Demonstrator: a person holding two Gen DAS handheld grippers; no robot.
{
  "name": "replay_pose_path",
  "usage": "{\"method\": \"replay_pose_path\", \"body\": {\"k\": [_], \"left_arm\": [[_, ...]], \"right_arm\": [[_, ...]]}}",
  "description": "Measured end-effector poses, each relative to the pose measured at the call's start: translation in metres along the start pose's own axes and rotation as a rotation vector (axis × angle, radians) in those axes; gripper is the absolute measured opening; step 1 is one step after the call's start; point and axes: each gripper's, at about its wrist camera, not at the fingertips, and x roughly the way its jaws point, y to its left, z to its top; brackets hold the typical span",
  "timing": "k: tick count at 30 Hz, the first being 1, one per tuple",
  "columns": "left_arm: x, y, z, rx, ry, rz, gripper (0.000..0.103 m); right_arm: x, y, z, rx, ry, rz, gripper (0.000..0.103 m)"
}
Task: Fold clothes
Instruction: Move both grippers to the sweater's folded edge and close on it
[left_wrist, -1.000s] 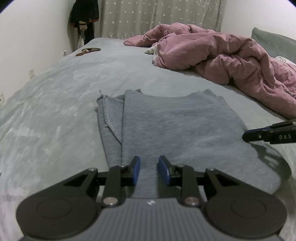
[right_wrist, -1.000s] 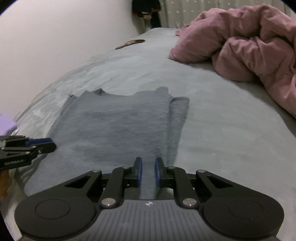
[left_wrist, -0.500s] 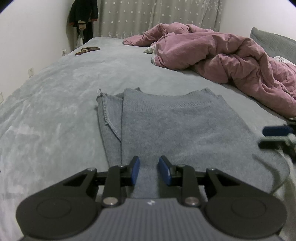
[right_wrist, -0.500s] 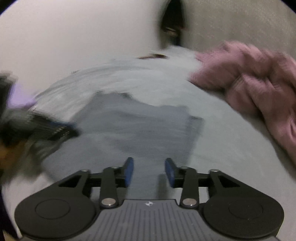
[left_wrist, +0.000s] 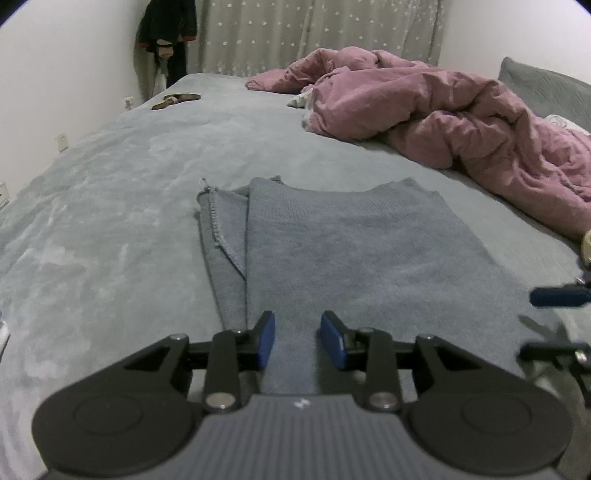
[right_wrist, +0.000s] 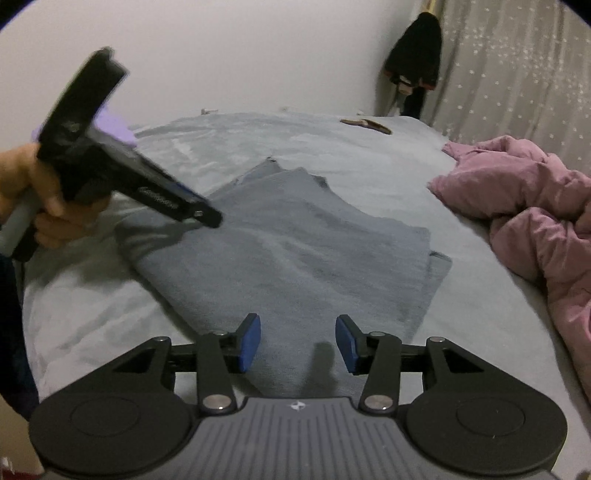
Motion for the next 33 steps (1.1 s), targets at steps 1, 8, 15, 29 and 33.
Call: {"method": "replay_pose_path", "body": {"k": [1, 8, 15, 29, 33], "left_arm": [[-0.005, -0.003, -0.003, 0.019, -0.003, -0.001, 0.031], [-0.034, -0.019, -0.022, 0.149, -0.037, -0.044, 0.032], [-0.037, -0.017, -0.028, 0.139, -0.002, -0.127, 0.034], [-0.027, -0.011, -0.028, 0.090, 0.039, -0.150, 0.038], [-0.026, -0.007, -0.026, 0.063, 0.048, -0.163, 0.038]], "right_arm": [[-0.001, -0.001, 0.000, 0.002, -0.002, -0.002, 0.045], [-0.015, 0.012, -0.004, -0.094, -0.032, 0.042, 0.049], [-0.016, 0.025, -0.013, -0.227, -0.016, 0.070, 0.053], [0.008, 0.047, -0.035, -0.500, 0.032, -0.078, 0.053], [0.014, 0.050, -0.037, -0.550, 0.018, -0.120, 0.053]]}}
